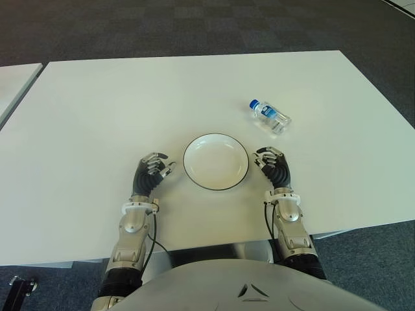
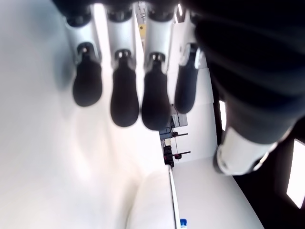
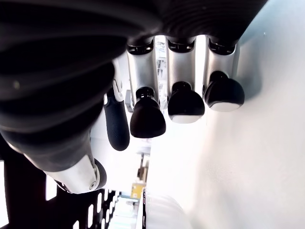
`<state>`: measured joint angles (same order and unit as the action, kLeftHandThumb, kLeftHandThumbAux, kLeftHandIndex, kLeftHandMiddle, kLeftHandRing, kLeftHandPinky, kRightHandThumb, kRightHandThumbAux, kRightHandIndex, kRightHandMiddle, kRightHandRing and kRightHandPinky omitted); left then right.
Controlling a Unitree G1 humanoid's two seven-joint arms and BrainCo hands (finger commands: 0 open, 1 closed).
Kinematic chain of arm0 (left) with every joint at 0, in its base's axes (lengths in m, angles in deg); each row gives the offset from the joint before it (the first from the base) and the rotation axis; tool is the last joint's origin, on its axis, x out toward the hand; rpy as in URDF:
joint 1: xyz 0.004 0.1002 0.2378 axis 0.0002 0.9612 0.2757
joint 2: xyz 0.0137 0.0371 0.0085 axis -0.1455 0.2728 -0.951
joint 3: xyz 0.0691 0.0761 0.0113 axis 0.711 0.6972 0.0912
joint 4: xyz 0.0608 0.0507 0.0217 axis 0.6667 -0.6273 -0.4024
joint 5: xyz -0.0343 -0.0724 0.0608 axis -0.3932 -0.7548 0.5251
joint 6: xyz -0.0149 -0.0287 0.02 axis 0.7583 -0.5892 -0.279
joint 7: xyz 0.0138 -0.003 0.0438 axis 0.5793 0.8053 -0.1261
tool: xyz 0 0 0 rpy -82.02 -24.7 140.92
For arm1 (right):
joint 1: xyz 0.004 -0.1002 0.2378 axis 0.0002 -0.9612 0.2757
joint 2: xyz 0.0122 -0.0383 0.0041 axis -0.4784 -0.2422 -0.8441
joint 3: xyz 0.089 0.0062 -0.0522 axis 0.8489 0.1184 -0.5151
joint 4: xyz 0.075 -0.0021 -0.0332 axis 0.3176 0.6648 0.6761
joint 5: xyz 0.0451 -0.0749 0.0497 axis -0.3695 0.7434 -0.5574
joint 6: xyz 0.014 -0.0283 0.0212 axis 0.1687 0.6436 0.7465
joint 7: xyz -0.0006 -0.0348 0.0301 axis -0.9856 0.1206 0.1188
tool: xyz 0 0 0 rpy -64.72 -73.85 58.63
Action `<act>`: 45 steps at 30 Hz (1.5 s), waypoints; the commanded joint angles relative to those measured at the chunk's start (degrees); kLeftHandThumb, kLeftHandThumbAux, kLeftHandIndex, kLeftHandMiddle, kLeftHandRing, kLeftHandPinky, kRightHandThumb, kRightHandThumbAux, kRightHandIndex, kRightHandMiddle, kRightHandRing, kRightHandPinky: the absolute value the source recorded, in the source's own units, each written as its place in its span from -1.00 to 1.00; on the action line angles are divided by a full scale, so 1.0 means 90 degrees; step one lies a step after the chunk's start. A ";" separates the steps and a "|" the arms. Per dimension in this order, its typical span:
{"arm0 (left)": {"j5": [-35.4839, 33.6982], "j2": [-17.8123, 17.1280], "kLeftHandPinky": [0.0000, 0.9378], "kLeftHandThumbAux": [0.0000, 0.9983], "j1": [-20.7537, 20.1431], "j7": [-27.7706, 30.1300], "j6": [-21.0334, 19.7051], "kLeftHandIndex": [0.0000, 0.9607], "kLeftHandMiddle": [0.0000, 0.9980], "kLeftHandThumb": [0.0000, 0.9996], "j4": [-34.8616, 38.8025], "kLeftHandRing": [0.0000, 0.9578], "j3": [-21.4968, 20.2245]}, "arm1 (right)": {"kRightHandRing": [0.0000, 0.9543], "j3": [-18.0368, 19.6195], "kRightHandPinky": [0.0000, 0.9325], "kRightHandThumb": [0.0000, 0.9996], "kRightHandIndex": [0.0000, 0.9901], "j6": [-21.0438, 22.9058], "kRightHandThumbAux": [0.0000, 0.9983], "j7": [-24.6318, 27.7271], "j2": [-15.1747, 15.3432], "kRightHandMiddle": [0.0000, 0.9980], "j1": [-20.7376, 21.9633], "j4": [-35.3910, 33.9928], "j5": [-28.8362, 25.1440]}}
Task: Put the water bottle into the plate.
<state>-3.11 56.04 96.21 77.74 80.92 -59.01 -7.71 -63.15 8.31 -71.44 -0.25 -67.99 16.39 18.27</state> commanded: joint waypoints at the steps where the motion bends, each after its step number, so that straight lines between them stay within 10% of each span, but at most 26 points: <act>1: 0.0094 0.0003 0.43 0.44 0.0038 -0.0036 -0.0138 -0.09 0.37 0.41 -0.0067 0.43 0.0041 | 0.80 0.0009 0.85 0.41 -0.12 -0.0026 0.46 -0.0034 0.0008 0.71 0.0034 0.0114 0.0011; 16: 0.0003 0.0060 0.42 0.43 -0.0050 0.0024 -0.0138 -0.09 0.40 0.41 -0.0181 0.45 0.0031 | 0.80 0.0082 0.84 0.41 -0.12 -0.0078 0.46 -0.0068 0.0223 0.70 0.0386 0.0276 0.0087; 34: 0.0060 -0.0017 0.43 0.44 -0.0164 -0.0010 -0.0033 -0.10 0.38 0.41 -0.0360 0.43 0.0025 | 0.48 0.0112 0.39 0.40 -0.13 -0.0433 0.46 -0.0931 0.1046 0.43 0.2134 0.0693 0.1263; 43: -0.0030 0.0072 0.45 0.44 -0.0200 -0.0016 -0.0083 -0.09 0.40 0.41 -0.0325 0.46 -0.0002 | -0.18 -0.0070 -0.19 0.36 -0.19 -0.0046 0.47 -0.1022 0.1508 -0.23 0.3241 0.1293 0.1822; 45: -0.0047 0.0078 0.46 0.44 -0.0210 -0.0009 -0.0066 -0.09 0.41 0.41 -0.0340 0.46 -0.0005 | -0.39 -0.0127 -0.35 -0.13 -0.48 -0.0038 0.45 -0.1054 0.1593 -0.45 0.3423 0.1519 0.1904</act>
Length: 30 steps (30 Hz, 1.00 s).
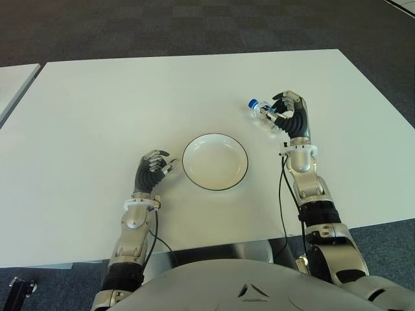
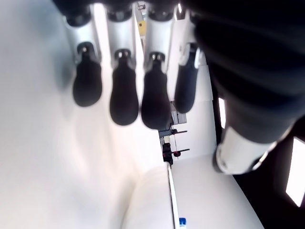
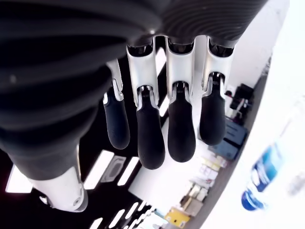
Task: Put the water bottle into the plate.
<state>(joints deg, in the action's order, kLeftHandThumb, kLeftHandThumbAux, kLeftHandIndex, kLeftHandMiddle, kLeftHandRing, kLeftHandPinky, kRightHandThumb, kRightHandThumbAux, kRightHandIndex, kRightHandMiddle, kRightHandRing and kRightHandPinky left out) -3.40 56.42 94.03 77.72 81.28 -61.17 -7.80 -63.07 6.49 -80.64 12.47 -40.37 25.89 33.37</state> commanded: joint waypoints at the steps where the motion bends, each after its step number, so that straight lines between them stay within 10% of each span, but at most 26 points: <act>1: -0.0013 0.0036 0.46 0.44 0.0025 -0.0007 -0.0099 -0.09 0.41 0.41 -0.0109 0.46 0.0008 | -0.42 -0.0164 -0.37 -0.20 -0.52 0.0174 0.45 -0.0057 0.0229 -0.48 0.0470 0.0623 0.0274; 8: 0.0057 0.0030 0.49 0.44 0.0020 -0.0039 -0.0134 -0.09 0.44 0.41 -0.0099 0.49 0.0030 | -0.80 -0.0559 -0.71 -0.52 -0.86 0.0179 0.24 -0.0400 0.0552 -0.86 0.1871 0.2701 0.0706; 16: 0.0107 0.0042 0.43 0.44 0.0054 -0.0091 -0.0021 -0.09 0.42 0.41 -0.0116 0.46 0.0040 | -0.99 -0.0977 -0.97 -0.45 -0.99 0.0302 0.12 -0.0594 0.0499 -0.99 0.2996 0.4581 0.0860; 30: 0.0036 0.0101 0.43 0.43 0.0104 -0.0137 0.0072 -0.09 0.41 0.41 -0.0149 0.46 -0.0005 | -1.00 -0.1968 -1.00 -0.37 -1.00 0.0967 -0.05 -0.0269 0.0373 -1.00 0.3534 0.6013 0.1312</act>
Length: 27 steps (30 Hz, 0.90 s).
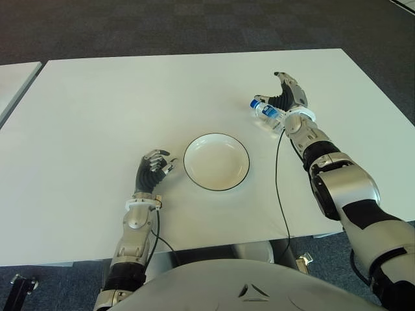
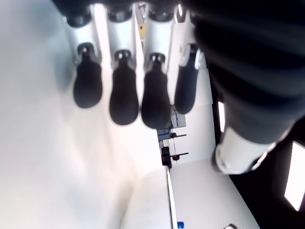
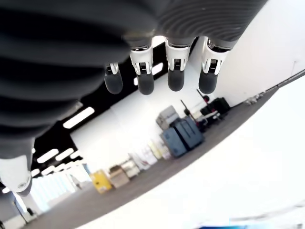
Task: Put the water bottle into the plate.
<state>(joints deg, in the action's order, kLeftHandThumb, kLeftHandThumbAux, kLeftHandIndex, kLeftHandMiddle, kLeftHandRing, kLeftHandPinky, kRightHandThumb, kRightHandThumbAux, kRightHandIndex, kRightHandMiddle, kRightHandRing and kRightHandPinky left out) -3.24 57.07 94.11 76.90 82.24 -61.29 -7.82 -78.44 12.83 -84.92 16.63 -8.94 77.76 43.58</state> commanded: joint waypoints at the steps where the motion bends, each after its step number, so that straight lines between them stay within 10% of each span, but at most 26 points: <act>1: 0.0008 0.0019 0.43 0.43 0.0103 -0.0031 -0.0027 -0.09 0.41 0.41 -0.0142 0.46 -0.0007 | -1.00 -0.0344 -1.00 -0.37 -1.00 0.0361 -0.05 0.0330 -0.0096 -1.00 0.0072 0.0281 0.0222; 27: -0.0131 0.0252 0.40 0.43 0.0339 -0.0289 -0.0535 -0.09 0.39 0.42 0.0307 0.40 -0.0184 | -1.00 -0.1523 -1.00 -0.05 -1.00 0.1356 -0.03 0.1671 -0.0203 -1.00 -0.0131 0.0589 0.0865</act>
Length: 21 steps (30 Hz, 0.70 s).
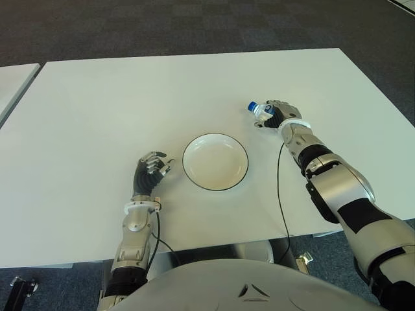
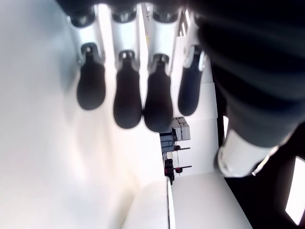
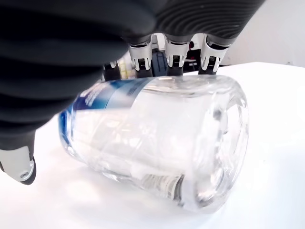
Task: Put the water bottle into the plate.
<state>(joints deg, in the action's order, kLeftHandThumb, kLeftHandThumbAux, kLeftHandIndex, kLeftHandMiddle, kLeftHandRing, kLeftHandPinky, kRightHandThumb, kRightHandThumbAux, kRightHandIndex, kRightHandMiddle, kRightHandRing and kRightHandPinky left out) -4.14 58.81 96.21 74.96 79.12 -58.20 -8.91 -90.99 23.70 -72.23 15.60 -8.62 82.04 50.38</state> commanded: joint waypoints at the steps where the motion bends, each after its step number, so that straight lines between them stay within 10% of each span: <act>1: -0.0029 0.0065 0.40 0.43 0.0110 -0.0081 -0.0188 -0.09 0.39 0.42 -0.0030 0.40 -0.0066 | -1.00 -0.0158 -1.00 -0.05 -1.00 0.0184 -0.03 0.0310 -0.0103 -1.00 -0.0190 0.0119 0.0121; 21: 0.0033 0.0159 0.44 0.43 0.0240 -0.0112 -0.0312 -0.09 0.41 0.42 0.0276 0.43 -0.0154 | -1.00 -0.0280 -0.96 -0.19 -1.00 0.0792 0.24 0.1472 -0.0071 -1.00 -0.0698 0.0188 0.0042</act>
<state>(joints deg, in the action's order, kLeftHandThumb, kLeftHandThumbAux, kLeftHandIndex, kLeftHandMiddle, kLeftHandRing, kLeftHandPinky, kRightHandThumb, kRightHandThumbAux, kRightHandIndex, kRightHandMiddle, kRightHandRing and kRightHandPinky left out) -4.04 59.87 97.35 74.85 77.75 -56.18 -10.09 -93.98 29.89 -62.48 15.81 -9.55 81.83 51.67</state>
